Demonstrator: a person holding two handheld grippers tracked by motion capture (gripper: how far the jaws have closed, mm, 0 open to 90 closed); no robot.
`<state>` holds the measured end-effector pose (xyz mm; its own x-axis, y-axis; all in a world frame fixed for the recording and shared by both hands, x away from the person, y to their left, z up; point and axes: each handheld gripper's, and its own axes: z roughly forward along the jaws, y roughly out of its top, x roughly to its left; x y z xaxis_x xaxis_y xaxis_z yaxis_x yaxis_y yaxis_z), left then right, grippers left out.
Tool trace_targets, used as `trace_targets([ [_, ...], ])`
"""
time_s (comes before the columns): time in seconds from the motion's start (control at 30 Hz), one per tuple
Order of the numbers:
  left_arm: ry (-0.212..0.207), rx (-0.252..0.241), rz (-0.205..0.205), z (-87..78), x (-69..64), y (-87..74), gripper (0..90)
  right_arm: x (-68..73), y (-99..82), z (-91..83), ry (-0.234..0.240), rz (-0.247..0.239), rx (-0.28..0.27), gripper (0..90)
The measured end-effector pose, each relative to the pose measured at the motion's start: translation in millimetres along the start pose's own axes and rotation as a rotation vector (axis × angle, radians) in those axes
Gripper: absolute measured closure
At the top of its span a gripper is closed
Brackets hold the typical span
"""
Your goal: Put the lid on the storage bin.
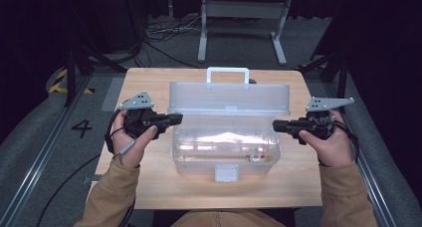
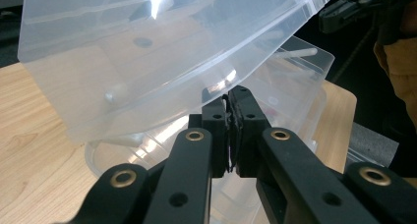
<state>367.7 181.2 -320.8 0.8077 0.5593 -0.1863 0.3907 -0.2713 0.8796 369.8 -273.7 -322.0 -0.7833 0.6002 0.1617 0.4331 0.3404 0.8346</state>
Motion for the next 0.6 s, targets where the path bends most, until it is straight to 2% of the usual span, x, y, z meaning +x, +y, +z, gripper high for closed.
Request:
trace_targets([
  [0.17, -0.006, 0.012, 0.000, -0.2, 0.2, 0.1, 85.4, -5.2, -1.5, -5.8, -0.022, 0.038, -0.001, 87.3],
  [0.23, 0.002, 0.035, -0.011, -0.1, 0.4, 0.0, 84.8, -6.7, -2.0, -7.4, -0.027, 0.053, -0.001, 87.5],
  [0.5, 0.018, 0.095, -0.041, -0.2, -1.0, -1.6, 85.4, -10.2, -2.6, -7.5, -0.036, 0.093, 0.044, 89.0],
  [0.6, 0.041, 0.125, -0.045, -0.9, -3.2, -1.4, 87.9, -11.2, -2.9, -7.3, -0.038, 0.099, 0.065, 89.5],
])
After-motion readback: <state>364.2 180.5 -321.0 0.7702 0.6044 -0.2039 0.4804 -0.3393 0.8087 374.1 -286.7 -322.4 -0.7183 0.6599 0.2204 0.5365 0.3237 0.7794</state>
